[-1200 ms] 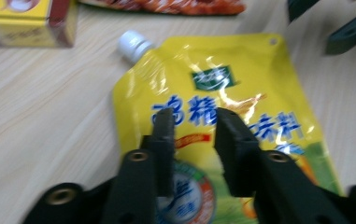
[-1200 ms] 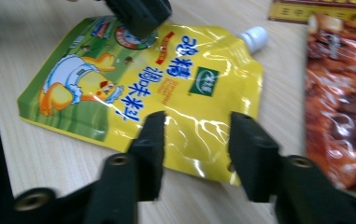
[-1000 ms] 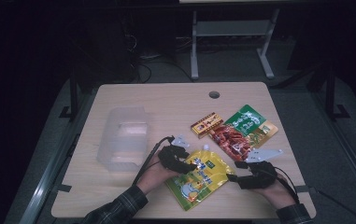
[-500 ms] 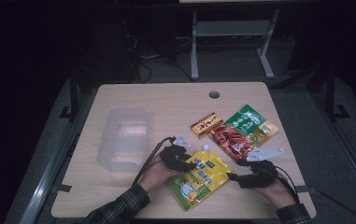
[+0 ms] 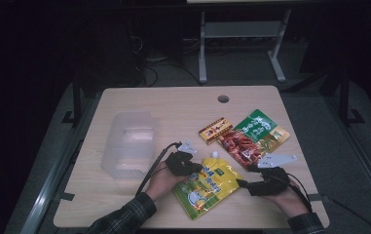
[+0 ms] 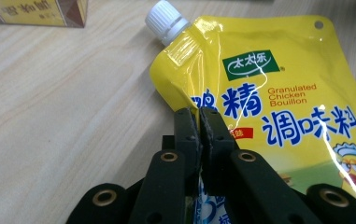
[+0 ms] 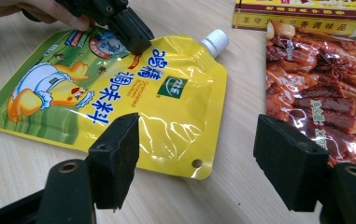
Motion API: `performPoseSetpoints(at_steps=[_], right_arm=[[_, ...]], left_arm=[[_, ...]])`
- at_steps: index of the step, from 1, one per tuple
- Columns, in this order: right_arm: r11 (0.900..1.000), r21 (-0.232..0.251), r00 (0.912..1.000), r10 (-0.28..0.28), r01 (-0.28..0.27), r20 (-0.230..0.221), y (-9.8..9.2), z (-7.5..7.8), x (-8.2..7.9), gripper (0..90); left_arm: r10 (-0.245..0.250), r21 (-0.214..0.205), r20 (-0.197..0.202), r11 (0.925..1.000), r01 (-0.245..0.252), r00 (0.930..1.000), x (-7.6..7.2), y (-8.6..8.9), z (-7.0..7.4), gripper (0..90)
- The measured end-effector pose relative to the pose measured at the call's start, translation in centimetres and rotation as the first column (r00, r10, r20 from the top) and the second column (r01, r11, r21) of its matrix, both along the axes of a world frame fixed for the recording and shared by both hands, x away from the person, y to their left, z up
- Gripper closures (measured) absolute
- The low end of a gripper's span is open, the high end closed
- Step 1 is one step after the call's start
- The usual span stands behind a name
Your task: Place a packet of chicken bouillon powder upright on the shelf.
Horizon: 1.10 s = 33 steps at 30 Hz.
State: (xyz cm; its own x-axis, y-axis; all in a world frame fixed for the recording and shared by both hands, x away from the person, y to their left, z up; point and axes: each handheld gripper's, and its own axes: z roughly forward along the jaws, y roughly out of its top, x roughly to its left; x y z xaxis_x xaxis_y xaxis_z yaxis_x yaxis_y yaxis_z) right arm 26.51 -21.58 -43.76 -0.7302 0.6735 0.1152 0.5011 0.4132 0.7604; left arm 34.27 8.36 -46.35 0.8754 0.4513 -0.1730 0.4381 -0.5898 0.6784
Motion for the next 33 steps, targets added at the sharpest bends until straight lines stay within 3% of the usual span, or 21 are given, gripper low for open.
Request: performPoseSetpoints(at_steps=[7,13,21,29,33], right_arm=[[1.0000,0.005,1.0000,-0.003,0.003,0.004,-0.2,-0.1,0.1,29.4],[0.9996,0.027,0.9998,-0.011,0.011,-0.016,-0.4,-0.1,0.1,29.5],[0.9987,0.050,0.9996,0.007,-0.006,-0.029,-0.2,0.0,0.2,26.2],[0.9940,0.101,0.9983,0.048,-0.044,-0.035,0.4,0.1,0.4,20.9],[0.9917,0.113,0.9974,0.064,-0.060,-0.032,1.0,0.1,0.8,19.6]], left_arm=[[0.004,-0.043,-0.003,0.9991,-0.004,1.0000,0.0,0.3,0.8,87.4],[-0.002,-0.097,0.006,0.9953,0.002,1.0000,-0.2,0.8,2.5,87.6],[0.014,-0.167,0.036,0.9859,-0.008,0.9992,-0.5,1.9,4.7,87.8],[0.027,-0.239,0.070,0.9710,-0.010,0.9972,-0.7,3.0,6.7,87.9],[0.022,-0.252,0.082,0.9676,-0.001,0.9963,-0.9,3.4,7.4,87.9]])
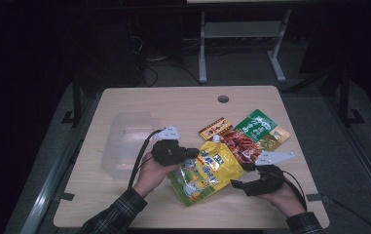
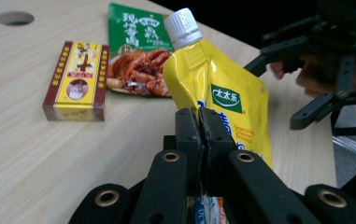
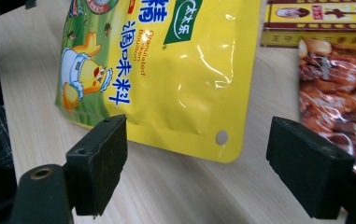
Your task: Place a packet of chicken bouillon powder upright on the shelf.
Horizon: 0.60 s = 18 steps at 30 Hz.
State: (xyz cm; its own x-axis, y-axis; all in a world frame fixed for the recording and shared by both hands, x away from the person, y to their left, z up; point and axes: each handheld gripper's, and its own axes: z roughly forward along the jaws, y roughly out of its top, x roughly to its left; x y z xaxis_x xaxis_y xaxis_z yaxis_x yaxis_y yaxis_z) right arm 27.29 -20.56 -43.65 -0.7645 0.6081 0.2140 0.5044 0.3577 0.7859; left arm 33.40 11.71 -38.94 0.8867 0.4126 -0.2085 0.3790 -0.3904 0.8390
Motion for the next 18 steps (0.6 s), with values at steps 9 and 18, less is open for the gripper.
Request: performPoseSetpoints(at_steps=[9,18], right_arm=[[0.9959,0.058,0.9975,0.070,-0.070,-0.005,2.2,0.1,1.8,21.9],[0.9825,0.123,0.9901,0.141,-0.140,0.000,2.6,0.2,2.6,63.2]], left_arm=[[-0.008,-0.038,0.018,0.9992,0.008,0.9998,-0.4,0.1,1.1,88.0],[-0.006,-0.059,0.026,0.9982,0.008,0.9996,-0.6,0.1,1.3,88.1]])
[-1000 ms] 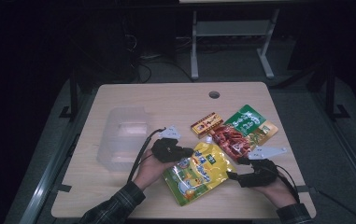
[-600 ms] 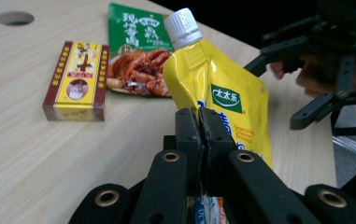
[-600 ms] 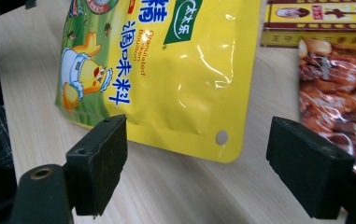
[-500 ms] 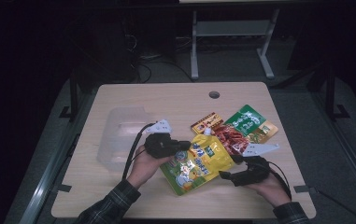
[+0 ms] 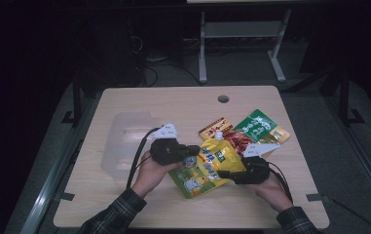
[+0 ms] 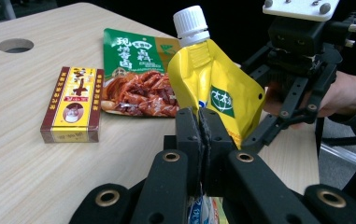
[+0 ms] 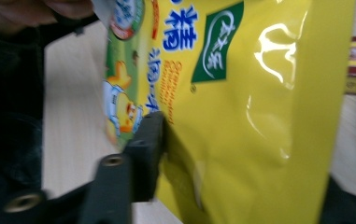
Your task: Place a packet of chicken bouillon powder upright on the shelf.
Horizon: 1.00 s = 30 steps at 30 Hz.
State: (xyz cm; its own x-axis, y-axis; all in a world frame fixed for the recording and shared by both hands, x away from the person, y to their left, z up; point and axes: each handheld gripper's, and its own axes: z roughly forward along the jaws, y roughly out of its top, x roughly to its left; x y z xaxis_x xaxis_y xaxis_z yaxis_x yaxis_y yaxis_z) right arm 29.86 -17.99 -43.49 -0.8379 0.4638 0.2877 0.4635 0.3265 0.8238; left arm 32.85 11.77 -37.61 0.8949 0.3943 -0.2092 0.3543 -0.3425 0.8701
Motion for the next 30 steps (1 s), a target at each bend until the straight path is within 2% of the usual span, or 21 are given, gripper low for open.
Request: performPoseSetpoints(at_steps=[4,7,14,18,23,27,30], right_arm=[[0.9994,0.015,0.9994,0.032,-0.032,-0.011,-0.1,0.2,0.0,81.0],[0.9976,0.032,0.9981,0.061,-0.061,-0.003,-0.2,0.6,0.2,89.6],[0.9965,0.012,0.9965,0.083,-0.083,-0.002,-0.2,1.2,0.3,90.0],[0.9958,0.012,0.9959,0.090,-0.091,0.009,-0.2,1.6,0.2,90.0],[0.9958,-0.001,0.9958,0.092,-0.092,0.001,-0.4,1.8,0.3,90.0],[0.9963,0.000,0.9962,0.086,-0.086,0.011,-0.7,2.2,0.4,90.0],[0.9969,0.001,0.9968,0.079,-0.079,0.014,-0.9,2.8,0.5,90.0]], left_arm=[[0.005,-0.001,0.001,1.0000,-0.005,1.0000,0.1,0.1,0.1,88.0],[0.002,-0.008,0.006,1.0000,-0.002,1.0000,0.1,0.2,0.2,87.9],[0.002,0.015,-0.002,0.9999,-0.002,1.0000,0.3,0.3,0.3,84.4],[0.008,0.056,0.007,0.9984,-0.008,0.9999,0.5,0.7,0.6,72.6],[0.003,0.090,0.032,0.9959,-0.006,0.9995,0.1,1.4,1.2,57.1],[-0.013,0.110,0.028,0.9939,0.010,0.9995,-0.5,1.8,1.3,46.7],[-0.025,0.120,0.009,0.9925,0.024,0.9996,-1.2,1.9,0.9,41.4]])
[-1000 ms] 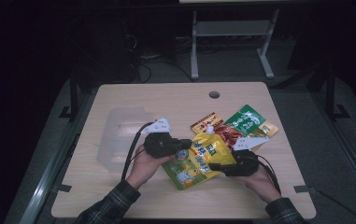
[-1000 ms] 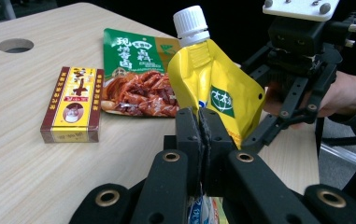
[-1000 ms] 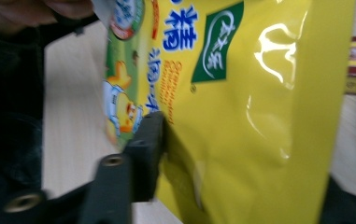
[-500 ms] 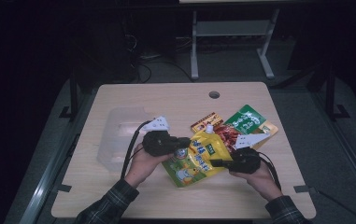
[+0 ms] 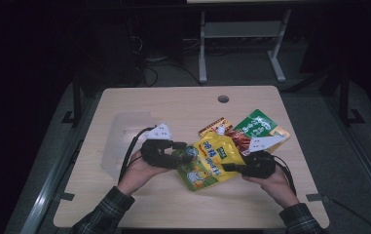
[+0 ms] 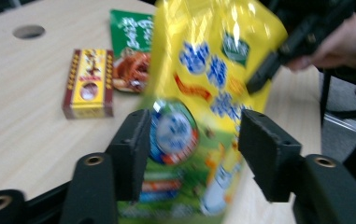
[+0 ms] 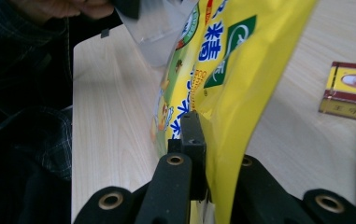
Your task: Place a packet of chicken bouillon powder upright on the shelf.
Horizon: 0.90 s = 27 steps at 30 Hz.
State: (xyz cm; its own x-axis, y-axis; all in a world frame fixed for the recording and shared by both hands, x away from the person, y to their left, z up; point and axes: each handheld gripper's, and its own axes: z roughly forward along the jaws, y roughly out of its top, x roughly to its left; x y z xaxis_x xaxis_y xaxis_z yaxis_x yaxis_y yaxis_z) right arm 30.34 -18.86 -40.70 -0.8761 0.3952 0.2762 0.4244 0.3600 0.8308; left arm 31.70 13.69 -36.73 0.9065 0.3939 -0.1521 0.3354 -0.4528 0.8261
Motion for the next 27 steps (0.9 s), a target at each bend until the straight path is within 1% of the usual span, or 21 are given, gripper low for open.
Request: performPoseSetpoints(at_steps=[2,4,6,10,12,15,18,19,24,26,27], right_arm=[[1.0000,0.000,1.0000,-0.003,0.003,-0.003,0.0,0.3,0.3,90.0],[1.0000,-0.004,1.0000,0.000,0.000,-0.008,0.1,0.7,0.5,90.0],[1.0000,-0.004,1.0000,0.000,0.000,-0.006,0.2,1.1,0.8,90.0],[1.0000,-0.006,1.0000,0.004,-0.004,0.007,0.4,1.7,1.3,90.0],[1.0000,-0.005,1.0000,0.002,-0.002,-0.009,0.5,2.1,1.6,90.0],[0.9998,-0.017,0.9999,0.006,-0.006,-0.013,1.0,2.7,2.0,90.0],[0.9997,-0.023,0.9998,0.012,-0.013,-0.012,1.5,3.2,2.4,90.0],[0.9997,-0.022,0.9998,0.013,-0.013,-0.014,1.6,3.3,2.5,90.0],[0.9997,-0.020,0.9999,0.014,-0.014,-0.001,2.1,4.2,3.0,90.0],[0.9997,-0.018,0.9999,0.015,-0.015,0.004,2.2,4.5,3.2,90.0],[0.9997,-0.017,0.9998,0.017,-0.017,0.004,2.2,4.7,3.3,90.0]], left_arm=[[-0.016,0.010,-0.009,0.9998,0.016,0.9998,-0.4,0.1,-0.5,39.2],[-0.023,0.014,-0.022,0.9996,0.023,0.9995,-0.9,0.2,-1.0,36.8],[-0.026,0.022,-0.026,0.9994,0.027,0.9993,-1.2,0.4,-1.4,35.3],[-0.032,0.036,-0.027,0.9988,0.033,0.9991,-2.1,0.6,-2.2,30.8],[-0.036,0.051,-0.030,0.9980,0.038,0.9989,-2.5,0.6,-2.7,28.9],[-0.039,0.080,-0.025,0.9959,0.041,0.9989,-3.1,0.7,-3.6,24.9],[-0.043,0.092,-0.024,0.9947,0.045,0.9988,-3.7,0.7,-4.5,22.1],[-0.044,0.093,-0.030,0.9946,0.046,0.9986,-3.9,0.6,-4.7,21.2],[-0.049,0.125,-0.012,0.9909,0.050,0.9987,-4.9,0.3,-6.0,17.4],[-0.047,0.127,-0.008,0.9907,0.048,0.9989,-5.3,0.2,-6.4,17.2],[-0.048,0.131,0.001,0.9903,0.048,0.9988,-5.5,0.1,-6.7,16.7]])
